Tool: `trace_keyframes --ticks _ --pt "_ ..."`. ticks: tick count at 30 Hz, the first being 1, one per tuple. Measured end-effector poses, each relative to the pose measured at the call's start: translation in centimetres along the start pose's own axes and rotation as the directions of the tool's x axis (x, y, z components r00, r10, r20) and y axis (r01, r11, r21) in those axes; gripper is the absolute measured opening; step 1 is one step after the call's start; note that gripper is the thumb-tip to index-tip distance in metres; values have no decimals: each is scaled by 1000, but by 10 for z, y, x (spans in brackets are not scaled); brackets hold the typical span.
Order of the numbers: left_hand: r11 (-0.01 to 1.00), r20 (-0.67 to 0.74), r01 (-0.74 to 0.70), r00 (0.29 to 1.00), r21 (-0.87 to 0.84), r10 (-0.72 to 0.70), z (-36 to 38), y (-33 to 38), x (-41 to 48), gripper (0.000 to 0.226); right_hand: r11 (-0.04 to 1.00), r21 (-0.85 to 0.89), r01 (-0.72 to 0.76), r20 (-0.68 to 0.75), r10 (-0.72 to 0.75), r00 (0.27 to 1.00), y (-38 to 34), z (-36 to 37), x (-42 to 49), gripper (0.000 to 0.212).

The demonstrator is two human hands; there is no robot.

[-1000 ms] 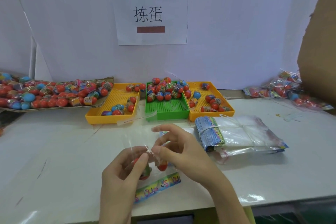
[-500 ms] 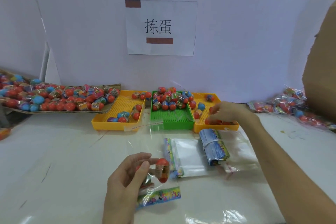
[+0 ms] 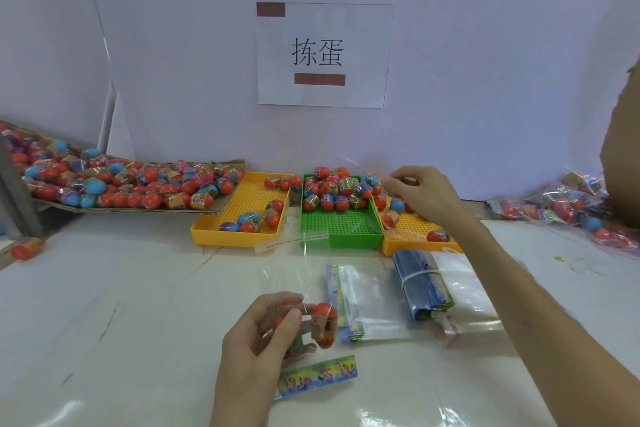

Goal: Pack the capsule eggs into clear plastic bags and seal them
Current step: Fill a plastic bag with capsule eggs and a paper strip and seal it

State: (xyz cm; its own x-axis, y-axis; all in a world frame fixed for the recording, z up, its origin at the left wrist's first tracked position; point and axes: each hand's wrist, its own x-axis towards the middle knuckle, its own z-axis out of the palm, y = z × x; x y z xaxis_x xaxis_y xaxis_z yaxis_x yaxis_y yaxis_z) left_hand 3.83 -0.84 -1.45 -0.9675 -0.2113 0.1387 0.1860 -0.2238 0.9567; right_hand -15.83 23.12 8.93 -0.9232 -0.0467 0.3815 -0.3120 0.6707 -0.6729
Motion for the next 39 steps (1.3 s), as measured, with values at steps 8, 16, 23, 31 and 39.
trace_keyframes --ticks 8,16,23,31,39 --pt "999 10 20 1000 51 -21 2 3 -3 18 879 425 215 229 -334 914 -84 -8 -47 13" --pt "992 51 35 998 119 -41 3 7 -4 25 882 317 348 357 -451 818 -100 16 -70 15" --pt "991 55 12 998 137 -20 3 7 -4 30 886 284 368 378 -456 806 -96 26 -74 22" --pt "993 31 3 999 115 -7 2 6 -4 31 878 299 373 365 -467 806 -94 25 -77 16" --pt "993 32 -12 999 116 8 1 4 -3 34 874 323 363 302 -459 836 -96 17 -78 22"
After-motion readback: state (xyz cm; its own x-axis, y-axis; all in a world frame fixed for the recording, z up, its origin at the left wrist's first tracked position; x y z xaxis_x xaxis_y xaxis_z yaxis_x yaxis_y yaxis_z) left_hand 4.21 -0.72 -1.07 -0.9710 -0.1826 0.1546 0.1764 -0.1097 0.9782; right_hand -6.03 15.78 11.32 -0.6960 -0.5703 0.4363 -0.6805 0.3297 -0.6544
